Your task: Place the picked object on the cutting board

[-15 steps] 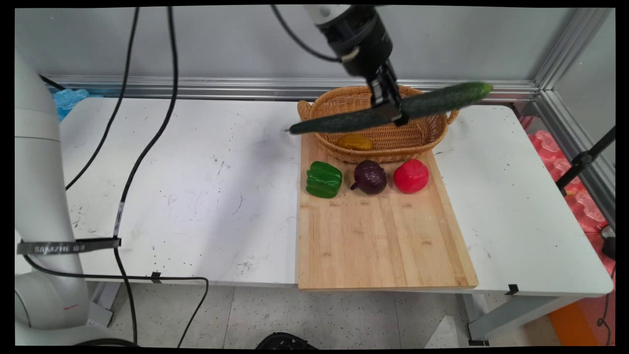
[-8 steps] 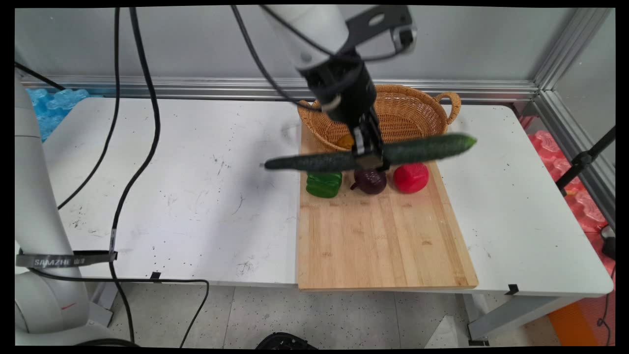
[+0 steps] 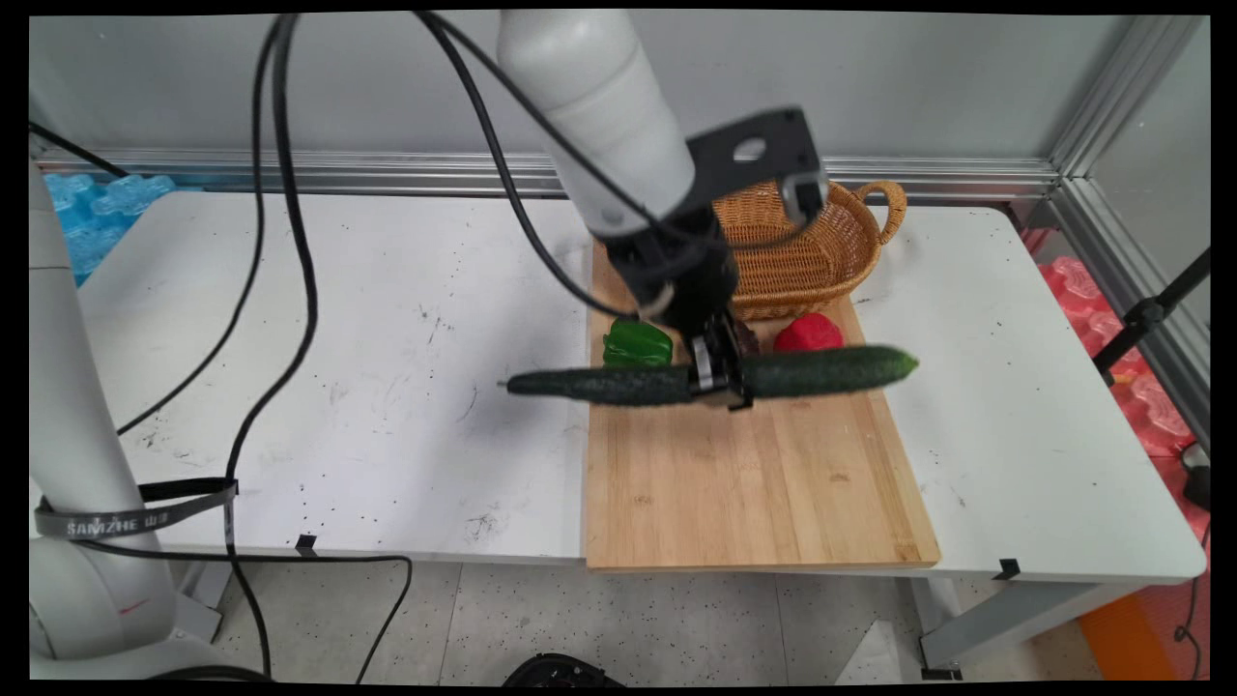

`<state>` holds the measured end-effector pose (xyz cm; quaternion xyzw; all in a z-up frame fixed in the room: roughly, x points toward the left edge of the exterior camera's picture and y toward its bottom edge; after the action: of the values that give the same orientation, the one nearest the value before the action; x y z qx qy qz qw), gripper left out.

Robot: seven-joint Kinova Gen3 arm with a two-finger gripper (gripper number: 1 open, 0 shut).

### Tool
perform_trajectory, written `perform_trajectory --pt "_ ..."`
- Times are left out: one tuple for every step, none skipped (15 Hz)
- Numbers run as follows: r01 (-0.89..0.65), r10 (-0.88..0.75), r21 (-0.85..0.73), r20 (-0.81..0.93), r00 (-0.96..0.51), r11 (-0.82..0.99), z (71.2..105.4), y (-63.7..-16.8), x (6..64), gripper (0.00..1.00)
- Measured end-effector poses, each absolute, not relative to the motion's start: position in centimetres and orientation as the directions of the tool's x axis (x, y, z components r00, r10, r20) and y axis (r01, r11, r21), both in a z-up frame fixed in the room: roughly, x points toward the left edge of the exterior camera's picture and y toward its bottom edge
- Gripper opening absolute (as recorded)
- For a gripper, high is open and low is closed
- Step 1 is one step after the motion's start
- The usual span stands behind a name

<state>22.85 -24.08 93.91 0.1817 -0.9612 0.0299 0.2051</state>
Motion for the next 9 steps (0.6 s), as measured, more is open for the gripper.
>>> perform_trajectory --pt "-0.363 -0.34 0.018 0.397 -0.853 0.932 93.4 -23.8 22.5 0.0" --pt "-0.365 -0.344 0.019 0.386 -0.856 0.931 92.6 -23.6 22.1 0.0" --pt "-0.367 -0.347 0.019 0.375 -0.86 0.93 91.8 -23.4 21.7 0.0" --pt "-0.369 -0.35 0.019 0.365 -0.863 0.929 91.0 -23.3 21.2 0.0" --pt "-0.371 -0.353 0.018 0.356 -0.865 0.928 90.2 -23.2 20.8 0.0" --pt "-0.372 -0.355 0.018 0.348 -0.868 0.928 89.5 -23.3 20.4 0.0" --pt "-0.374 -0.357 0.016 0.34 -0.87 0.927 88.7 -23.3 19.9 0.0" --pt "-0.375 -0.358 0.014 0.333 -0.873 0.927 88.0 -23.4 19.4 0.0" --pt "-0.374 -0.357 0.012 0.326 -0.875 0.927 87.2 -23.6 19.0 0.0"
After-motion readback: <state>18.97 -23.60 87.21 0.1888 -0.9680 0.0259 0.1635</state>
